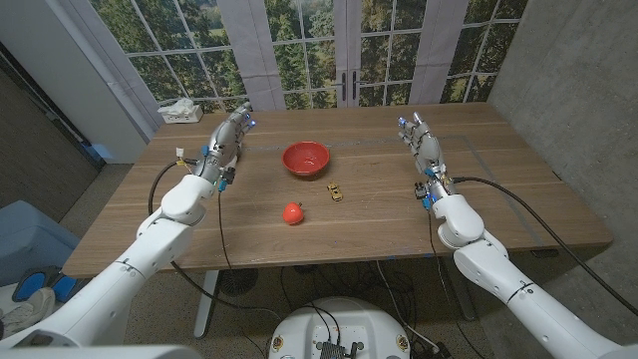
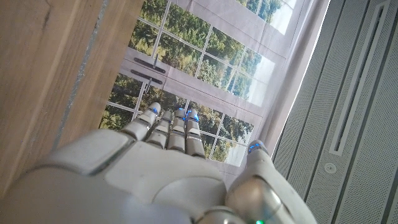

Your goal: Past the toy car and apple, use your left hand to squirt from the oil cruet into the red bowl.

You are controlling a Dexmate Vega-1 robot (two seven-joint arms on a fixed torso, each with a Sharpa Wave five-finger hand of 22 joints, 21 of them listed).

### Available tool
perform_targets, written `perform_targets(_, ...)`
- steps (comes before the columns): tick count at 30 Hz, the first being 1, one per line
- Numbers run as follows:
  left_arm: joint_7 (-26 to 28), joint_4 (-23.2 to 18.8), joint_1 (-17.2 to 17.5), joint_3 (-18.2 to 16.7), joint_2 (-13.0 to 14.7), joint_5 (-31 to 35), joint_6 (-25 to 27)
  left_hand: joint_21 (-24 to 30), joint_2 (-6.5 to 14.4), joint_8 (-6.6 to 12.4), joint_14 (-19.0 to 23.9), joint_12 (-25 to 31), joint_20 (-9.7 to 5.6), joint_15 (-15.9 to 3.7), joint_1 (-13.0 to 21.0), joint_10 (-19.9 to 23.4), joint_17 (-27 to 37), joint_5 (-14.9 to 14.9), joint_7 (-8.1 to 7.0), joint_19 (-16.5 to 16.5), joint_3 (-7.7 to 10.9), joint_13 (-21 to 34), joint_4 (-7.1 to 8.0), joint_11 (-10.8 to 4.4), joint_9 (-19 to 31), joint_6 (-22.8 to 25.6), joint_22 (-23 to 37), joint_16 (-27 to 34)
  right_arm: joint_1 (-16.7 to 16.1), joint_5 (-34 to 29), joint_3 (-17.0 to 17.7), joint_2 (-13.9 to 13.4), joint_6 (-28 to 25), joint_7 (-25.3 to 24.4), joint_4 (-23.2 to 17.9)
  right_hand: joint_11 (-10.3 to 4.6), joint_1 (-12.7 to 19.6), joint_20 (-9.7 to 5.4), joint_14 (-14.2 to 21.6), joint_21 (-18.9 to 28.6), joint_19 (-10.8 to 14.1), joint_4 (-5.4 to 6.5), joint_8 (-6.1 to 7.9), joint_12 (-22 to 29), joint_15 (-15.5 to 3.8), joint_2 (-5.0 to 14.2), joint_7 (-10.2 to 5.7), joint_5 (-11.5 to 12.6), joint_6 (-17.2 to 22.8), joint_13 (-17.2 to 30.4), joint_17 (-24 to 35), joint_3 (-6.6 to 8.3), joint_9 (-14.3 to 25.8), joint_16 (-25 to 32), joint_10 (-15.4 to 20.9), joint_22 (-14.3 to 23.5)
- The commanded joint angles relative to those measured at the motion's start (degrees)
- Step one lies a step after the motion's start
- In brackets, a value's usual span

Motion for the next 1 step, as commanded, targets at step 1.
perform_targets(1, -15.0, 7.5, -2.8, 1.2, -3.4, -13.0, -3.4, -0.2, 4.7, -0.16, -0.1, -0.2, -7.57, -2.28, 0.4, -0.5, 0.1, -0.3, -0.3, 0.4, 0.54, 0.2, 0.21, -0.36, 0.0, -0.9, 0.1, -0.1, 0.1, -0.6, 0.4, 1.6, 2.7, -0.6, 2.5, -0.19, 0.5, 0.09, -0.2, 0.4, 0.3, -0.4, 0.19, 0.0, -0.09, 0.32, -0.06, 0.2, 0.3, 0.1, 0.0, 0.26, -0.1, 0.0, -0.3, 0.1)
